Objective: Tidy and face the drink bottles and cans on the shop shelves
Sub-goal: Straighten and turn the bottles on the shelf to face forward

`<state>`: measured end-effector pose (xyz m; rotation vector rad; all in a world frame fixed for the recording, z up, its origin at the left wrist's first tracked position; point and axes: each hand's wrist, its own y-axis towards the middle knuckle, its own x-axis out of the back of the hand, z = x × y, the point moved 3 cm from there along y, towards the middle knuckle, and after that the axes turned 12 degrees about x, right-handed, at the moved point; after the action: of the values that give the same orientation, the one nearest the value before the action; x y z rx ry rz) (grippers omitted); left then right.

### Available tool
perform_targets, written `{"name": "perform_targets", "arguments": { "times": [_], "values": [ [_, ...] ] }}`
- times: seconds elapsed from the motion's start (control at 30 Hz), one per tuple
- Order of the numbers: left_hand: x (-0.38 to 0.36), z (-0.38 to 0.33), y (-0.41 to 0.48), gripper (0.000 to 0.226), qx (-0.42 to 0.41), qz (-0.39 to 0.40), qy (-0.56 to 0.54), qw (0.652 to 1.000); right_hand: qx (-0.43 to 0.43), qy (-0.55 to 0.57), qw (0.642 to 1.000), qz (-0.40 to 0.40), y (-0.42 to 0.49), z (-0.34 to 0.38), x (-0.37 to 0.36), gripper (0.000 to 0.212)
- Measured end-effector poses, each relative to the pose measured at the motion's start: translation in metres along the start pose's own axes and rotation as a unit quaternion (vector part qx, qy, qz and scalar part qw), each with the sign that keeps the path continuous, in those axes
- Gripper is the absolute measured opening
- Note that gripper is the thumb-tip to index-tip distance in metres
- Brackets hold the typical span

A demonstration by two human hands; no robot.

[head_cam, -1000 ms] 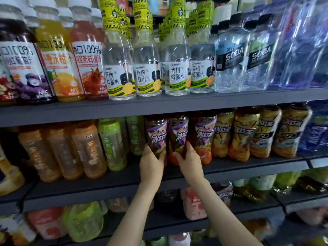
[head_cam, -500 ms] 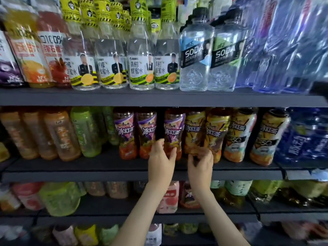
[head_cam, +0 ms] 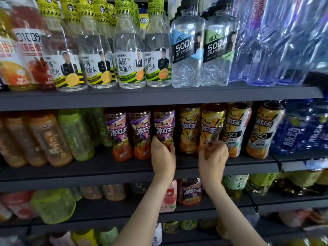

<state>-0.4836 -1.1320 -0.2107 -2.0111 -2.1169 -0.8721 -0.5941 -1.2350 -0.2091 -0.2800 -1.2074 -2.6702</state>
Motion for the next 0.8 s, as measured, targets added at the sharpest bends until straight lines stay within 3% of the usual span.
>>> {"name": "perform_targets", "arguments": {
  "times": [0.17, 0.3, 0.4, 0.63, 0.8],
  "values": [
    [-0.006, -0.006, -0.009, 0.066, 0.019, -0.05, 0.003, 0.999, -0.037, -0.042, 0.996, 0.068, 0.007, -0.028, 0.003, 0.049],
    [-0.016, -0.021, -0.037, 0.058, -0.082, -0.122, 0.002, 0.989, -0.042, -0.06, 0.991, 0.109, 0.008, -0.032, 0.001, 0.058],
    [-0.034, -0.039, -0.046, 0.046, -0.111, -0.041, -0.042, 0.992, -0.043, -0.054, 0.987, 0.145, 0.013, -0.035, -0.001, 0.06],
    [-0.06, -0.046, -0.03, 0.074, -0.012, 0.043, -0.014, 0.999, -0.032, -0.026, 0.98, 0.194, 0.023, -0.046, -0.009, 0.06],
    [-0.067, -0.043, -0.026, 0.058, 0.025, 0.037, 0.001, 0.999, -0.005, -0.036, 0.973, 0.227, 0.025, -0.046, -0.007, 0.065]
  ]
}}
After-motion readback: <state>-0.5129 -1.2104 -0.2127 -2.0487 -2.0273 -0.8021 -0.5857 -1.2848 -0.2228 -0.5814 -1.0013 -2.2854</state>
